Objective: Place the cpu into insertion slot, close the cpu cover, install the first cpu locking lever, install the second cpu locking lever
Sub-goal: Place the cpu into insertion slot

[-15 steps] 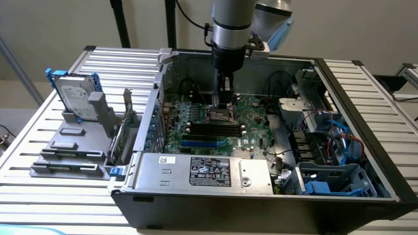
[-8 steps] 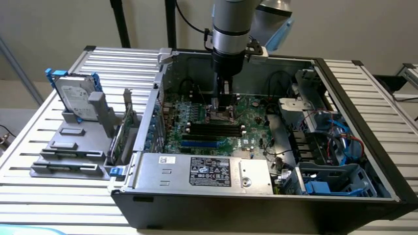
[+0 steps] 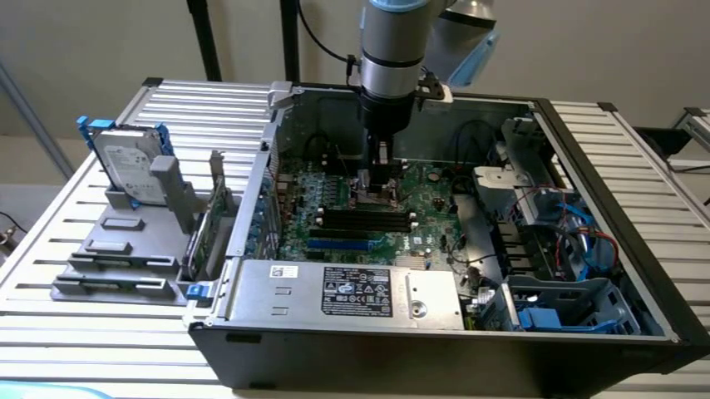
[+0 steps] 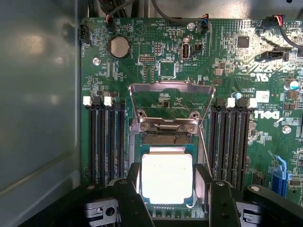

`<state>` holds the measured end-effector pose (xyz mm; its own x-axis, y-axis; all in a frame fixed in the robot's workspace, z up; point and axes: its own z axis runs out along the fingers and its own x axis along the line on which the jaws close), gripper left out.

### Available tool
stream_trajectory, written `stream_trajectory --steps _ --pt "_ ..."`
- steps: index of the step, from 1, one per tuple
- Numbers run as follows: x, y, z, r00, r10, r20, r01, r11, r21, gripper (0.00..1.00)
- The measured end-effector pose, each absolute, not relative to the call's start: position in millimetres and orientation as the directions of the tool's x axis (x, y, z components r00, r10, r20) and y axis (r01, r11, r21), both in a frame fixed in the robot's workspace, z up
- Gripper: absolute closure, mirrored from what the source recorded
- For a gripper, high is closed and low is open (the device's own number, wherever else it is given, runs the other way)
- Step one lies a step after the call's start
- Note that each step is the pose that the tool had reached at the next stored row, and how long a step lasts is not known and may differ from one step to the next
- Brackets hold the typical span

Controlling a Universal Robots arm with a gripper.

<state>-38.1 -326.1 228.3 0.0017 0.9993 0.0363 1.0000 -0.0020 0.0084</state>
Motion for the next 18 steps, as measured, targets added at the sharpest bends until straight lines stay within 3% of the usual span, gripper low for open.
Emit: stream_trajectory --steps 18 --pt "-33 -325 214 0.003 0.999 0.037 1.000 -0.002 -0.025 0.46"
